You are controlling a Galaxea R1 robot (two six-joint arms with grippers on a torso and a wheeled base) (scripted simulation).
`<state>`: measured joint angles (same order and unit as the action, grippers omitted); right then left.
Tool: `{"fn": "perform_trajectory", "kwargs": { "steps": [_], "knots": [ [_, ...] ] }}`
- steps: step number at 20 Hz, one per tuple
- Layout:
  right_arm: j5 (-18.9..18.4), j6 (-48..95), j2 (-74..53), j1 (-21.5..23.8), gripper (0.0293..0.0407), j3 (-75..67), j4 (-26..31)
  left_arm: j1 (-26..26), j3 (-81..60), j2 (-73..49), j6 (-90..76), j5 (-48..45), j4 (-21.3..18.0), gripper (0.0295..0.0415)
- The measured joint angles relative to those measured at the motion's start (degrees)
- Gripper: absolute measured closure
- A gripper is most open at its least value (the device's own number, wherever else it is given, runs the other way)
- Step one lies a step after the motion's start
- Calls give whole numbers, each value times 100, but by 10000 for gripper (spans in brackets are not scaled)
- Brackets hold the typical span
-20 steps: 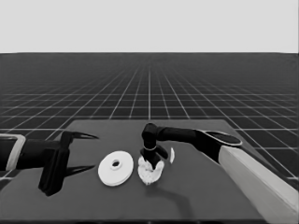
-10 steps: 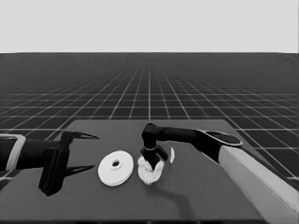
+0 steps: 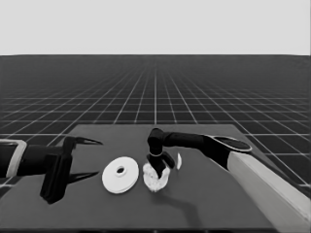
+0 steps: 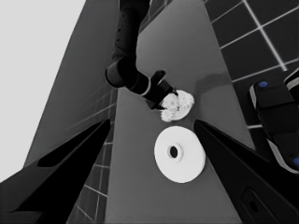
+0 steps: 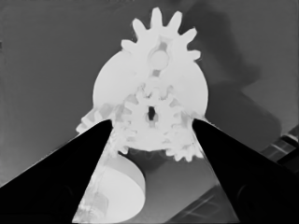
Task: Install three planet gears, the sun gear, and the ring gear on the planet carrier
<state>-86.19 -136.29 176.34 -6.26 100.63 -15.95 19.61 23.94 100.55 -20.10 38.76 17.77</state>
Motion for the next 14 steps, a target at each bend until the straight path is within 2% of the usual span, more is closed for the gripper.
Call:
{"fn": "perform_trajectory", "kwargs": {
  "steps": [1,2,8,9,10,12,14],
  "knots": [
    [0,-12,0,0,320,0,0,0,0,0,0,0,0,326],
    [0,-20,0,0,317,0,0,0,0,0,0,0,0,326],
    [0,-29,0,0,315,0,0,0,0,0,0,0,0,326],
    [-148,2222,-50,281,307,-219,251,0,0,0,0,0,0,326],
    [-204,3639,-66,500,309,-322,409,0,0,0,0,0,0,326],
    [-219,4987,-81,697,314,-389,574,0,0,0,0,0,0,326],
    [-216,5461,-88,760,315,-405,637,0,0,0,0,0,0,326]
  ]
}}
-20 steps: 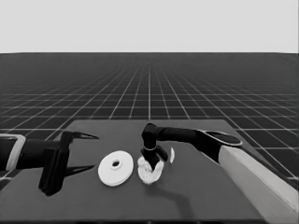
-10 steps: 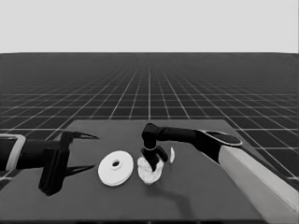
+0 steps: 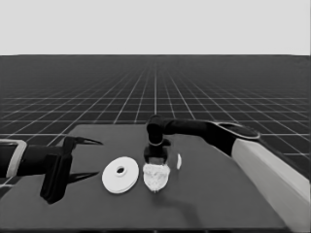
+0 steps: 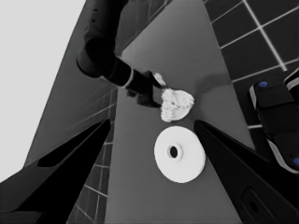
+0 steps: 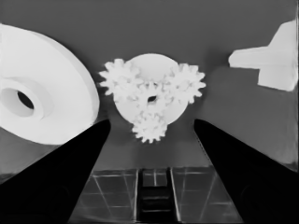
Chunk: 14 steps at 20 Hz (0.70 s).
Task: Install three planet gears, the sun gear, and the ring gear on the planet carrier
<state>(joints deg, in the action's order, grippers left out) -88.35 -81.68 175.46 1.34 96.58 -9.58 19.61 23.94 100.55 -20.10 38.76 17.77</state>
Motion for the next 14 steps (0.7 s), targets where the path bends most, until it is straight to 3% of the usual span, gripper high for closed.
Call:
{"fn": "perform_trajectory", "kwargs": {
  "steps": [4,5,6,8,10,14],
  "knots": [
    [5,224,-4,26,315,-5,32,0,0,0,0,0,0,326],
    [856,2638,-1591,-687,295,-2612,-1216,0,0,0,0,0,0,326],
    [1355,4169,-4004,-1362,305,-4590,-1965,0,0,0,0,0,0,326],
    [1818,5600,-6343,-1922,314,-6449,-2666,0,0,0,0,0,0,326],
    [1984,6095,-7095,-2090,315,-7103,-2909,0,0,0,0,0,0,326],
    [2062,6326,-7426,-2159,315,-7403,-3024,0,0,0,0,0,0,326]
  ]
}}
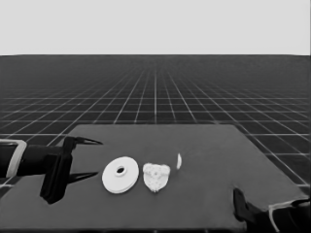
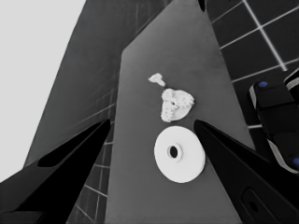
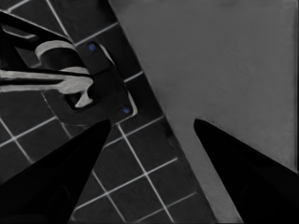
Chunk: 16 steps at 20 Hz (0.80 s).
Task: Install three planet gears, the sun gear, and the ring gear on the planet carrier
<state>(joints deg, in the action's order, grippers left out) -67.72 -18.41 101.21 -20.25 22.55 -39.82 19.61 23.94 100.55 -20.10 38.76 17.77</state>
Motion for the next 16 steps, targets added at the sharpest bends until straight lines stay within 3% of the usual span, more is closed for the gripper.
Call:
{"fn": "perform_trajectory", "kwargs": {
  "steps": [1,2,3,4,5,7,10,12,16],
  "knots": [
    [4,13,-17,-3,315,-16,-6,-1041,293,1352,2784,2484,2759,321],
    [7,21,-28,-5,315,-26,-10,-1370,1148,2917,5648,5037,2555,308],
    [9,25,-33,-6,315,-31,-13,-1401,2403,3741,7570,5558,1146,307],
    [10,28,-37,-7,315,-35,-14,-1436,3463,4100,8359,5325,194,314],
    [10,29,-39,-7,315,-36,-15,-1479,4207,4299,8645,5119,-368,321],
    [11,31,-40,-7,315,-38,-16,-1534,5025,4513,8768,4939,-908,325],
    [11,31,-41,-8,315,-39,-16,-1561,5444,4626,8753,4880,-1144,326],
    [11,31,-41,-8,315,-39,-16,-2336,5824,4755,8598,4549,-476,326],
    [11,31,-41,-8,315,-39,-16,-2687,6153,4873,8458,4350,-211,326]
  ]
}}
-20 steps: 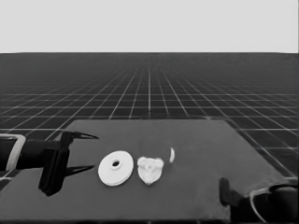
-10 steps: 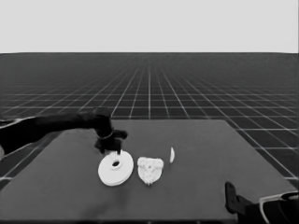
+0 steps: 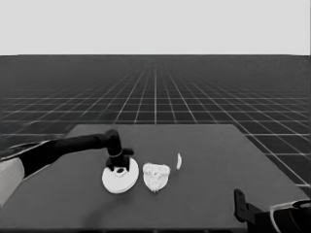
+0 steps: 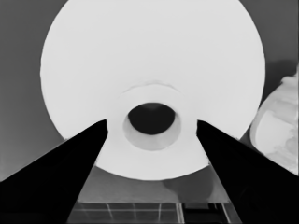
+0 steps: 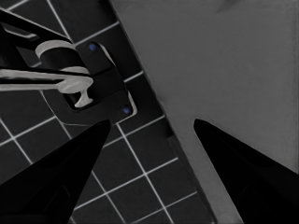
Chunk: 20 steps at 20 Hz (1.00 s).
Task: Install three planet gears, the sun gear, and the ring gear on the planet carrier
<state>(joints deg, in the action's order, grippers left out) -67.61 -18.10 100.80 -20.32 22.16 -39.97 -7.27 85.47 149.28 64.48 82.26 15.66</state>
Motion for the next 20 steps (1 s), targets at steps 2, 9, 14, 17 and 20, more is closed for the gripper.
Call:
{"fn": "perform_trajectory", "kwargs": {
  "steps": [2,9,14,17,20],
  "knots": [
    [0,0,0,0,315,0,0,-25,32,11,-13,-19,22,326],
    [0,0,0,0,315,0,0,-35,46,16,-20,-28,31,362],
    [0,0,0,0,315,0,0,-34,47,16,-20,-28,32,362],
    [0,0,0,0,315,0,0,861,-552,-203,263,429,-757,362],
    [0,0,0,0,315,0,0,1067,-578,-212,274,500,-945,362]
  ]
}}
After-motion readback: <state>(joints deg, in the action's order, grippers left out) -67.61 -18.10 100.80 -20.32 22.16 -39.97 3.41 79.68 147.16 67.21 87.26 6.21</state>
